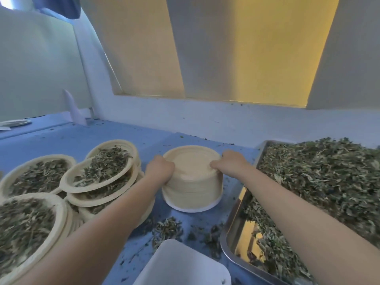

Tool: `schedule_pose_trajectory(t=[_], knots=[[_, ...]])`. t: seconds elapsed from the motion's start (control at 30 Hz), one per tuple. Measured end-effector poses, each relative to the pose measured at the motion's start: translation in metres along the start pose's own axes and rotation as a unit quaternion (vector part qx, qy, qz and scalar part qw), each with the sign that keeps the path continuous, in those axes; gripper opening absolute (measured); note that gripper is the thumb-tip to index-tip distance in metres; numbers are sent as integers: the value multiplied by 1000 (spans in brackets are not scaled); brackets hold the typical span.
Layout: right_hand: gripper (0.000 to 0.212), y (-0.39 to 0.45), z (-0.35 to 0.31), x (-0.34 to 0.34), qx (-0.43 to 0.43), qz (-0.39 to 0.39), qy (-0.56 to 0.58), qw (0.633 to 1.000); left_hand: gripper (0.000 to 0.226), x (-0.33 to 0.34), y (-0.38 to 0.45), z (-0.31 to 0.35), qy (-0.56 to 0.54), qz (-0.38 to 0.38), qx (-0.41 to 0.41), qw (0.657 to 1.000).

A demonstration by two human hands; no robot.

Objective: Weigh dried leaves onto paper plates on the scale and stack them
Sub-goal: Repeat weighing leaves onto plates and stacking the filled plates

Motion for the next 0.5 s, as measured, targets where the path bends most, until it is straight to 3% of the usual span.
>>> schedule_pose_trajectory(t=[0.07,0.2,0.3,0.37,0.5], knots=[[39,5,4,2,10,15,59,998,9,-3,1,-2,10,10,3,1000],[38,3,-1,3,-15,15,40,999,26,-9,-2,4,63,18,59,996],[38,-2,-8,1,-25,9,20,999,13,-17,-9,10,99,26,87,991],[34,-7,-16,-4,-34,19,11,999,29,-27,-12,14,102,45,82,990],[30,-19,-38,-21,-63,43,23,997,27,-53,-26,30,88,82,100,988]])
Point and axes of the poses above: each hand's wrist, its own y-axis towards the middle knuckle, its own x-axis out of the palm, z = x × y, the point moved 5 cm from there along y, towards the middle knuckle, and after that the axes turned 13 degrees about y, right-handed, at the moved point
